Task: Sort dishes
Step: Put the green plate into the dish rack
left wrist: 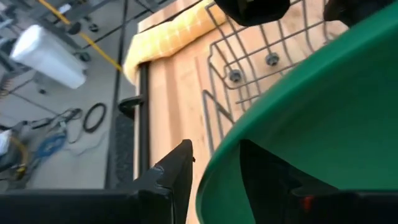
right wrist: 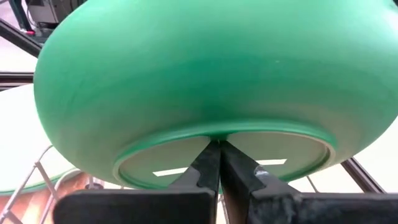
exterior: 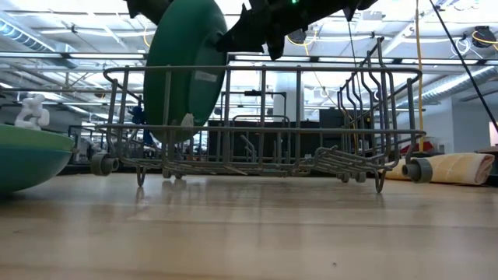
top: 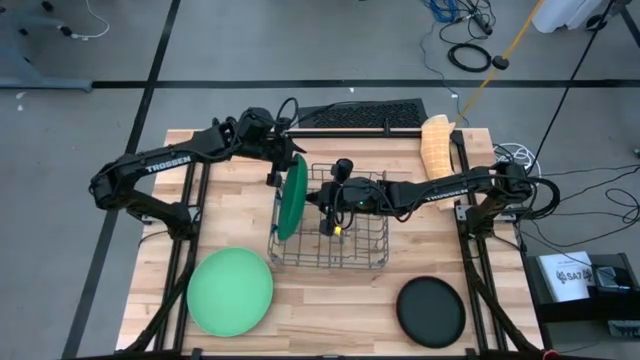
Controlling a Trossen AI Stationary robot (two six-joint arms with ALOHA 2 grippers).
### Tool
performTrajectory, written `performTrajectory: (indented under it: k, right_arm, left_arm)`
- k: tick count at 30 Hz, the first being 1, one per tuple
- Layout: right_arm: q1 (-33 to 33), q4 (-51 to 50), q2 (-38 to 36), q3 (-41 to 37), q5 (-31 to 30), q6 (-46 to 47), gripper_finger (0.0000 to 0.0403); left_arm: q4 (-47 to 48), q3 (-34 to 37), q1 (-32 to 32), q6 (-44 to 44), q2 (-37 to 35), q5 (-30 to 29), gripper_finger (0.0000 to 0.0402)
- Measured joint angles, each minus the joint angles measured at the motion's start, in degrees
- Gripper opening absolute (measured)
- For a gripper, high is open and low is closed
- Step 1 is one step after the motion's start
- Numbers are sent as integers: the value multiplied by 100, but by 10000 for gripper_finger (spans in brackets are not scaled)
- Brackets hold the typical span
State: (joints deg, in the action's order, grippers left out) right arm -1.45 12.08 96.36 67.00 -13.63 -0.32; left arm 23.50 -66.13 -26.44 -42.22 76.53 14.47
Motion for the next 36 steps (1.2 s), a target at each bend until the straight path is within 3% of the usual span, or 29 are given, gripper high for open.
performTrajectory:
  k: [13, 22, 30, 36]
  right_arm:
    - [2, 20, -4, 0, -38, -36, 6]
    - [2, 80, -4, -4, -33, -37, 6]
    - [2, 317, 9, -4, -19, -37, 6]
    - [16, 304, 13, -4, -77, -59, 6]
  left_arm:
    - [308, 0, 345, 876, -916, -1145, 132]
    - [558, -2, 599, 1491, -1444, -1177, 132]
    - [1311, -4, 875, 1798, -1189, -1034, 132]
    - [1311, -4, 1031, 2220, -1268, -1018, 132]
